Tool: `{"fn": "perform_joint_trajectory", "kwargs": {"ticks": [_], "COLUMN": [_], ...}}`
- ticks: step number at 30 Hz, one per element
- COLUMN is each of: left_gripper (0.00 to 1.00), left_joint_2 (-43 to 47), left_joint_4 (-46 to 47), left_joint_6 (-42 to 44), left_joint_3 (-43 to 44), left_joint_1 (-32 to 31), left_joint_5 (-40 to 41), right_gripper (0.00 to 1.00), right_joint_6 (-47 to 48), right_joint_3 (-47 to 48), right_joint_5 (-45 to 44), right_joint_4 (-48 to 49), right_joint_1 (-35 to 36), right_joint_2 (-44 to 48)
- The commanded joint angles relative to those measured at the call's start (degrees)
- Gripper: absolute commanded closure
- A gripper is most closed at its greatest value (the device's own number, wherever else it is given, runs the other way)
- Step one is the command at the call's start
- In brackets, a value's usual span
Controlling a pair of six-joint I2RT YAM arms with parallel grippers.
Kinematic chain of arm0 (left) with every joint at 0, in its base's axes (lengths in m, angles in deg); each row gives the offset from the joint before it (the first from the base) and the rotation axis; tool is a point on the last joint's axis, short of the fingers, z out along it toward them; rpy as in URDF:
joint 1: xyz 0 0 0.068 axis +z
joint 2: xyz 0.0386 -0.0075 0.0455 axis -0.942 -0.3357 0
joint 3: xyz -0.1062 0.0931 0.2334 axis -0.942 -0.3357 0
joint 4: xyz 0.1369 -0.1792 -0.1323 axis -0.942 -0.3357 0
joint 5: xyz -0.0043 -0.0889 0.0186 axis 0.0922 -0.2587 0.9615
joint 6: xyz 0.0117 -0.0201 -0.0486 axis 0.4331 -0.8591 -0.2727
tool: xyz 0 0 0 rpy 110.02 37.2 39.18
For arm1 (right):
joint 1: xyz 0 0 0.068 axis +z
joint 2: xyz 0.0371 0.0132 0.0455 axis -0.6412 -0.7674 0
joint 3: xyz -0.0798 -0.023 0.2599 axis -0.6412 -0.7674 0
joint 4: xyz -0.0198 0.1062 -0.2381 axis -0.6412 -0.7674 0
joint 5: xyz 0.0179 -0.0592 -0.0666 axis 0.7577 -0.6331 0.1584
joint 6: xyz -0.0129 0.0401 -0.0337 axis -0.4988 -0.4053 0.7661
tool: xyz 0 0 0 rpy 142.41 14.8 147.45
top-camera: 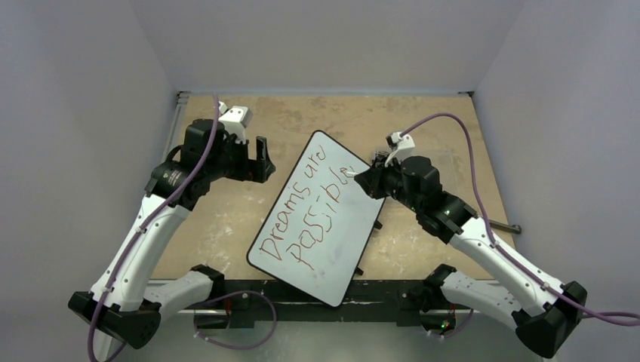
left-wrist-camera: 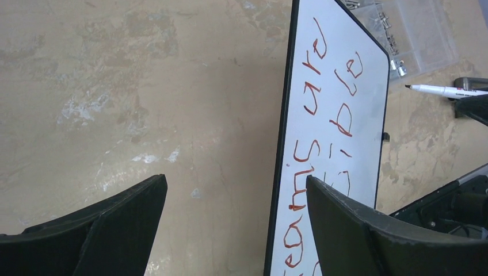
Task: Write a sentence on the whiteboard
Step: Reset both arms
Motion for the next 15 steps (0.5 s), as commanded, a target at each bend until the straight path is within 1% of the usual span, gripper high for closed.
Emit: {"fn": "perform_joint_trajectory", "kwargs": {"ticks": [1, 5, 9, 12, 15], "left_gripper": [0.09, 0.09, 0.09, 0.09, 0.10], "left_joint_2": [0.5, 2.4, 3.9, 4.0, 4.3], "left_joint_4": [-1.2, -0.9, -1.5, -1.4, -1.0], "left_joint_6": [3.7, 4.1, 4.3, 4.2, 4.2], "left_joint_3": [1.9, 0.0, -1.9, -3.0, -3.5], "left_joint_1": [0.4, 0.3, 0.4, 0.3, 0.3], "left_joint_5": [-1.3, 0.9, 4.1, 3.5, 0.6], "right_gripper": [1.00, 1.00, 1.00, 1.00, 1.00], "right_joint_6": [-2.1, -4.8, -6.6, -7.0, -7.7], "right_joint_3": [2.0, 0.4, -0.4, -0.4, -0.5], "right_joint_5": [-1.9, -3.0, -5.1, -5.9, -6.3], "right_joint_4": [2.3, 3.3, 0.9, -1.7, -4.3], "right_joint_1": [0.0, 0.0, 0.0, 0.0, 0.0], "right_joint_2": [-0.9, 0.4, 1.5, 1.7, 2.7]}}
